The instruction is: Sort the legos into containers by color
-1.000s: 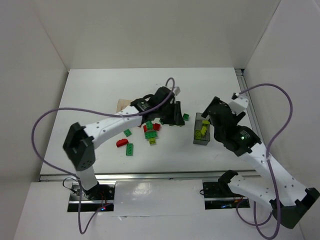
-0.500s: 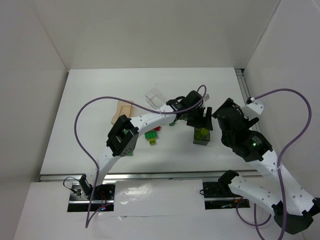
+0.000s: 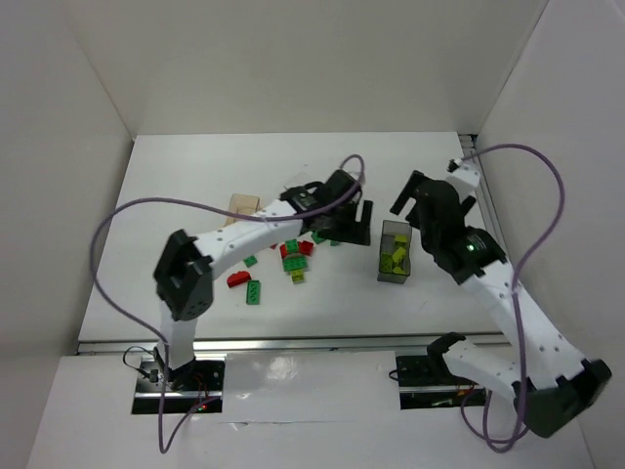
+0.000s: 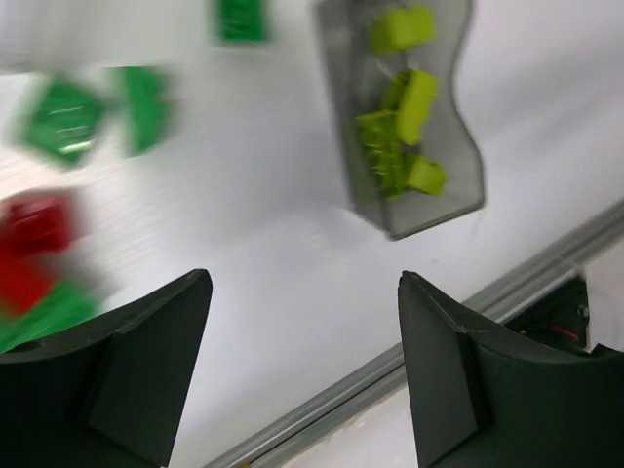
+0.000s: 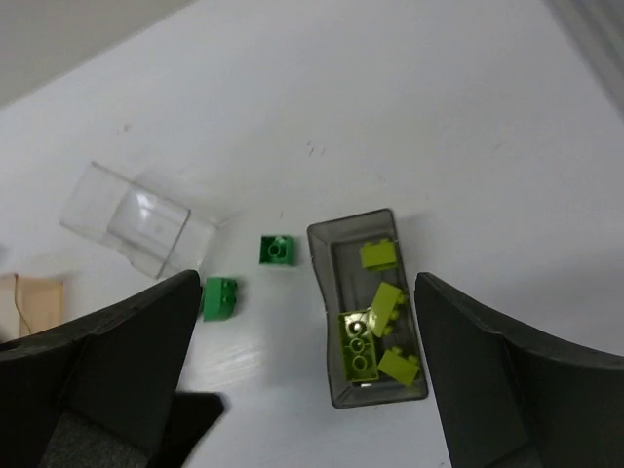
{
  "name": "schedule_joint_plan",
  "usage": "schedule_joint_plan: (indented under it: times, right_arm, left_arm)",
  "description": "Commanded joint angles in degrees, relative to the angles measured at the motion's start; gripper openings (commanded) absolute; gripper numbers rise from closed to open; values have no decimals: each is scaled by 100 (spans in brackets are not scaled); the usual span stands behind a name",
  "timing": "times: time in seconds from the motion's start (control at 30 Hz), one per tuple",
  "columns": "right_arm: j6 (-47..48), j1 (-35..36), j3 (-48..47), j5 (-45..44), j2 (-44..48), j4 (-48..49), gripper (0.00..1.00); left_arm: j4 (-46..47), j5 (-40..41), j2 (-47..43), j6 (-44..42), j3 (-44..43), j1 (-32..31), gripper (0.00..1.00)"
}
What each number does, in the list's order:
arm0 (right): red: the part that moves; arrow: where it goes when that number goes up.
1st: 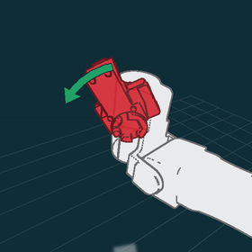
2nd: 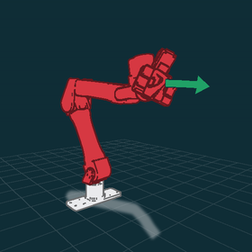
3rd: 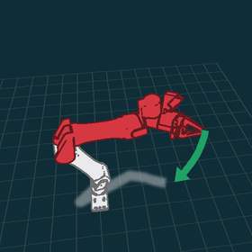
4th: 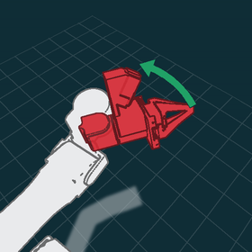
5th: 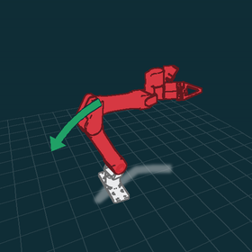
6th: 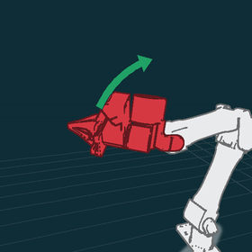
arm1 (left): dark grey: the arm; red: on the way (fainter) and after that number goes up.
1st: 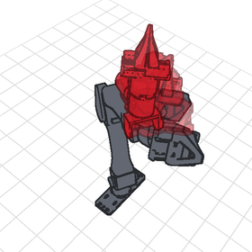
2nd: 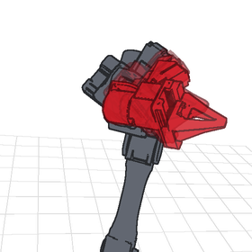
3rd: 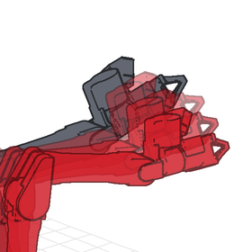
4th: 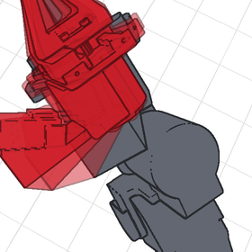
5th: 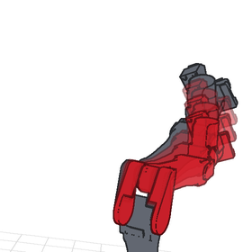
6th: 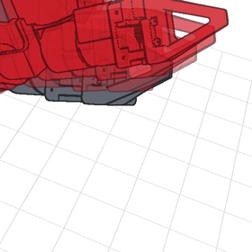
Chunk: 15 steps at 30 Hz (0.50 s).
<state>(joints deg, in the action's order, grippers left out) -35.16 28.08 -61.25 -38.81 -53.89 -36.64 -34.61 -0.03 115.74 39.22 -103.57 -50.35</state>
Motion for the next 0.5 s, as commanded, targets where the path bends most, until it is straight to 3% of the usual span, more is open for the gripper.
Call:
schedule_joint_plan:
  times: [0.0,0.13,0.33,0.47]
  right_arm:
    - [544,-459,-124,1883,-796,919,97]
    - [676,-522,43,2790,-1587,1256,96]
    - [309,5,-923,2159,-3548,984,95]
    - [185,-48,-1037,2026,-4173,1185,88]
  left_arm:
    - [-457,1231,-1462,-12,933,577,85]
    - [-459,1366,-2456,-11,1970,1263,85]
    - [-590,1418,-2952,-134,2579,2186,100]
    - [-696,1480,-3031,-134,2648,2407,100]
